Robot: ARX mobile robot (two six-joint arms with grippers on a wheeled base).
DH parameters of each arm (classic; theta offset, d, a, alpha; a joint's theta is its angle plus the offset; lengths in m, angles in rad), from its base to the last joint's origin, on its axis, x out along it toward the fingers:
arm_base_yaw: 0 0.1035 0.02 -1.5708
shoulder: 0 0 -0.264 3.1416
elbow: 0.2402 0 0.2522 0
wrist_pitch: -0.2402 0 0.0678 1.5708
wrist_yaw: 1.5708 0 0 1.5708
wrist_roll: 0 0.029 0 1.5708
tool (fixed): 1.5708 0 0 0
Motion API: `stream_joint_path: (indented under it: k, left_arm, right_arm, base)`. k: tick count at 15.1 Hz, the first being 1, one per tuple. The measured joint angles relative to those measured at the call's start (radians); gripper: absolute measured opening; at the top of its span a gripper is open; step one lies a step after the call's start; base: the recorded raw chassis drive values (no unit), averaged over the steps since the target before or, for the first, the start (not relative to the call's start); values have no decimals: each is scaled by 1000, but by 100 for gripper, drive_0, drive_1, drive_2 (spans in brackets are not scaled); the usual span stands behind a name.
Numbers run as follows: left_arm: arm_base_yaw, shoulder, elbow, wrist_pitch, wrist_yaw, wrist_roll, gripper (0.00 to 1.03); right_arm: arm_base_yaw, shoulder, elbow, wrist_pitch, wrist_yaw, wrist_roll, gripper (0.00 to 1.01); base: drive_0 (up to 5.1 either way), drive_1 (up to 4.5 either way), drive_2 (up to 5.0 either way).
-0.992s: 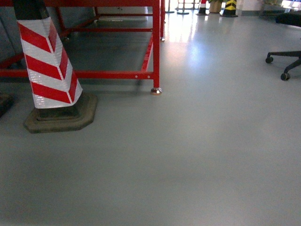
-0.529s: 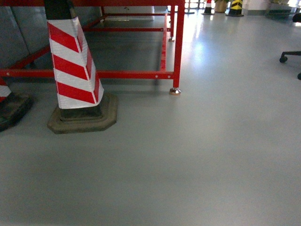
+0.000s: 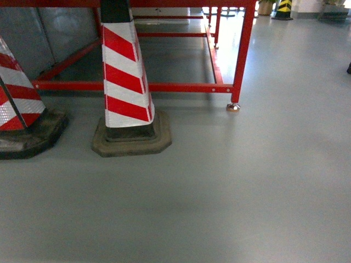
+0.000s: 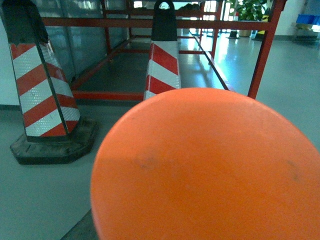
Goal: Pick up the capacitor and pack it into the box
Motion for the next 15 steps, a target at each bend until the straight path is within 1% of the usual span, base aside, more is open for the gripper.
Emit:
stream_joint_path:
  k: [6, 13, 15]
  left_arm:
    - [0, 0, 0, -1, 0, 0, 44]
    - [0, 0, 0, -2, -2, 0, 44]
    - [0, 0, 0, 3, -2, 0, 44]
  right_arm:
    - [0, 0, 0, -1, 0, 0, 98]
    - [0, 0, 0, -1, -3, 0, 98]
    - [0, 0, 0, 1, -2, 0, 98]
  base:
    - [-491, 254, 254]
    - [0, 0, 0]
    - [17, 418, -385]
